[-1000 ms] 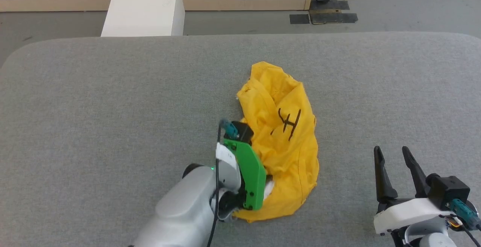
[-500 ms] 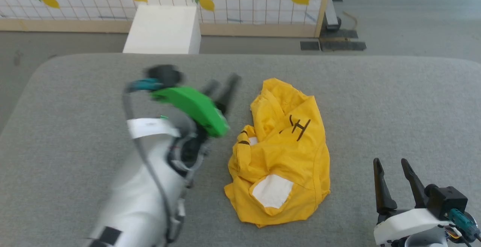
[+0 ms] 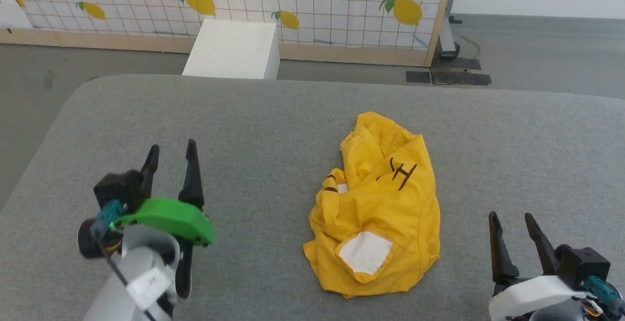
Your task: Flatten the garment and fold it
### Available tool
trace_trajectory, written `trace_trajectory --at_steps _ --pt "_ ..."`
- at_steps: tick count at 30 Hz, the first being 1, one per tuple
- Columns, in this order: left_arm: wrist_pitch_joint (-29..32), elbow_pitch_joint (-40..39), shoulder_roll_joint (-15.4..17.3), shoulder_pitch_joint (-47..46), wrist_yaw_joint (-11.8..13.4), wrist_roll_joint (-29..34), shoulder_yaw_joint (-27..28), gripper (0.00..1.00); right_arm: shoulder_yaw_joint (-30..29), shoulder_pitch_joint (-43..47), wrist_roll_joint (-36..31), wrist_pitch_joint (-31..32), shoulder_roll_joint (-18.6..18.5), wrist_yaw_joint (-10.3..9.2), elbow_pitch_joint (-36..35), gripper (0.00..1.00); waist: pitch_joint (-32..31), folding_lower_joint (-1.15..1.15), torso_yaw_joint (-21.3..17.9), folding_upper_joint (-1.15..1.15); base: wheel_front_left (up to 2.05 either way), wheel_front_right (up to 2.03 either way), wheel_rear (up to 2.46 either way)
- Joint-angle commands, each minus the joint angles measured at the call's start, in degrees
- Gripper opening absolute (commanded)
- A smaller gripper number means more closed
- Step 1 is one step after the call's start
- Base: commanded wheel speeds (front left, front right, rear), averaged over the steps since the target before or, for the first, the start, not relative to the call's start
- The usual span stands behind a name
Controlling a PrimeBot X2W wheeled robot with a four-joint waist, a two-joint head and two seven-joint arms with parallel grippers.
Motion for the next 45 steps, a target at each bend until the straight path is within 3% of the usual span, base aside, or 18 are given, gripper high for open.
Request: trace_trajectory --at_steps 1,9,14,17,24,28,33,34,35,41,45 --pt "-0.29 -2.47 -1.17 3.33 0.66 2.02 1.65 1.0 -0.16 -0.13 -0.19 0.39 -0.01 -0.09 0.24 1.0 0.88 0.0 -0.02 0.0 0.0 0.0 0.0" --pt "-0.3 -9.81 -8.55 13.35 -0.81 9.15 8.91 1.0 -0.15 -4.87 -0.36 6.41 -0.01 -0.09 1.32 1.0 4.75 0.0 0.12 0.0 0.0 0.0 0.0" --pt "-0.31 -10.62 -11.72 14.05 -2.79 12.47 11.5 1.0 1.13 -13.74 -2.44 16.59 -0.01 -0.09 3.65 1.0 7.12 0.0 0.72 0.0 0.0 0.0 0.0" --pt "-0.31 -10.31 -12.77 13.56 -3.92 13.49 12.44 1.0 3.01 -20.23 -3.72 24.3 -0.16 -0.09 6.05 1.0 8.54 0.0 1.43 0.0 0.0 0.0 0.0" --pt "-0.31 -9.81 -14.4 11.37 -6.12 14.57 13.82 1.0 9.63 -34.32 -4.49 42.79 -5.13 -0.09 13.67 1.0 12.25 0.0 4.62 0.0 0.0 0.0 0.0" --pt "-0.31 -9.3 -14.79 10.94 -6.66 14.74 14.15 1.0 14.96 -37.87 -2.58 48.87 -7.1 -0.09 16.79 1.0 13.82 0.0 6.1 0.0 0.0 0.0 0.0" --pt "-0.31 -9.16 -14.94 10.53 -6.88 14.2 14.41 1.0 19.3 -39.12 -0.4 50.82 -9.15 -0.09 18.11 1.0 15.05 0.0 6.97 0.0 0.0 0.0 0.0" --pt "-0.31 -9.21 -14.95 10.42 -6.76 13.93 14.32 1.0 19.2 -39.31 -0.11 50.25 -9.43 -0.09 18.13 0.4 15.14 0.0 6.97 0.0 0.0 0.0 0.0" --pt "-0.31 -9.24 -14.95 10.35 -6.65 13.8 14.25 1.0 19.2 -39.48 -0.09 49.34 -9.6 -0.09 17.95 0.0 15.16 0.0 6.95 0.0 0.0 0.0 0.0" --pt "-0.31 -8.92 -14.97 10.5 -6.34 13.48 14.04 1.0 18.19 -39.37 1.46 43.45 -9.53 -0.09 16.79 0.0 13.1 0.0 5.15 0.0 0.0 0.0 0.0" --pt "-0.31 -8.42 -14.97 11.24 -6.52 13.51 14.05 1.0 14.16 -37.16 2.29 38.82 -9.97 -0.09 13.55 0.0 10.46 0.0 3.02 0.0 0.0 0.0 0.0"
